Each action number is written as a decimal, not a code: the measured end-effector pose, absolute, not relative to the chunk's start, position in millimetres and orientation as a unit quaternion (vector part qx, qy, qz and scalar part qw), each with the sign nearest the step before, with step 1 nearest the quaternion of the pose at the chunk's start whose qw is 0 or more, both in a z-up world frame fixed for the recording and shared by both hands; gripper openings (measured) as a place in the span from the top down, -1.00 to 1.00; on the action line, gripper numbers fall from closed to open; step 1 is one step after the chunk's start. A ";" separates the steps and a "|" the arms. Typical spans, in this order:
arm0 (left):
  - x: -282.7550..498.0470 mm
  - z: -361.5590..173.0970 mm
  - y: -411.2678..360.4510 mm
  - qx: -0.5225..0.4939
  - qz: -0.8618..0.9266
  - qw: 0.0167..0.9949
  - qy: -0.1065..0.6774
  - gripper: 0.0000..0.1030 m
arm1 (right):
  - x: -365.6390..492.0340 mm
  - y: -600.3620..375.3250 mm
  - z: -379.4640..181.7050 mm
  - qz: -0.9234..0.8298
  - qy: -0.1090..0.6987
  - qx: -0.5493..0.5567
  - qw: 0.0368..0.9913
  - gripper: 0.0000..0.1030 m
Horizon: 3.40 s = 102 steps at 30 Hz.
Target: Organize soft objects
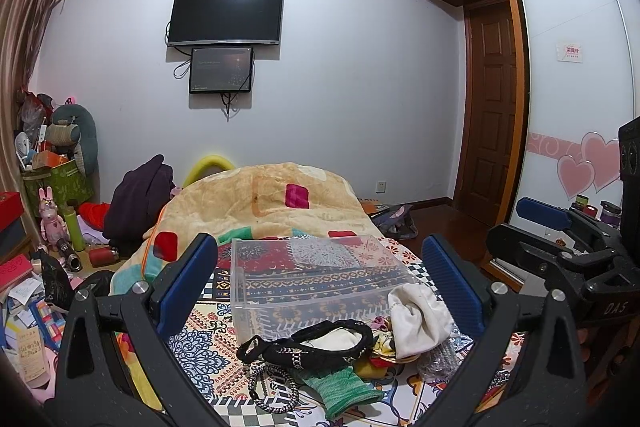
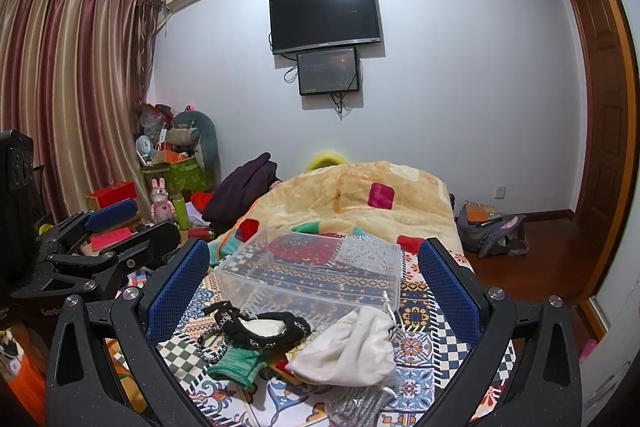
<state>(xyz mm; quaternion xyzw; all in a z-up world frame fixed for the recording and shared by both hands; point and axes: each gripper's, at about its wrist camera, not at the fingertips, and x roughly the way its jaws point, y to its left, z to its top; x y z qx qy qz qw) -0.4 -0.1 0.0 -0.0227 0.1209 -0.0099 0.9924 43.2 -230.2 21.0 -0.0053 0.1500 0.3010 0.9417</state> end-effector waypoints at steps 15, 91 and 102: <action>1.0 0.1 -1.2 -0.022 -0.009 0.992 0.120 -1.00 | 41.0 -228.2 21.3 0.303 0.149 -0.003 0.941 -1.00; 73.2 -126.2 34.7 -0.094 -0.077 0.927 0.354 0.67 | 113.9 -223.8 -85.2 0.302 0.379 -0.019 0.875 0.84; 57.1 -79.4 36.4 -0.087 -0.071 0.947 0.300 0.76 | 102.0 -226.8 -46.6 0.310 0.325 -0.007 0.894 0.86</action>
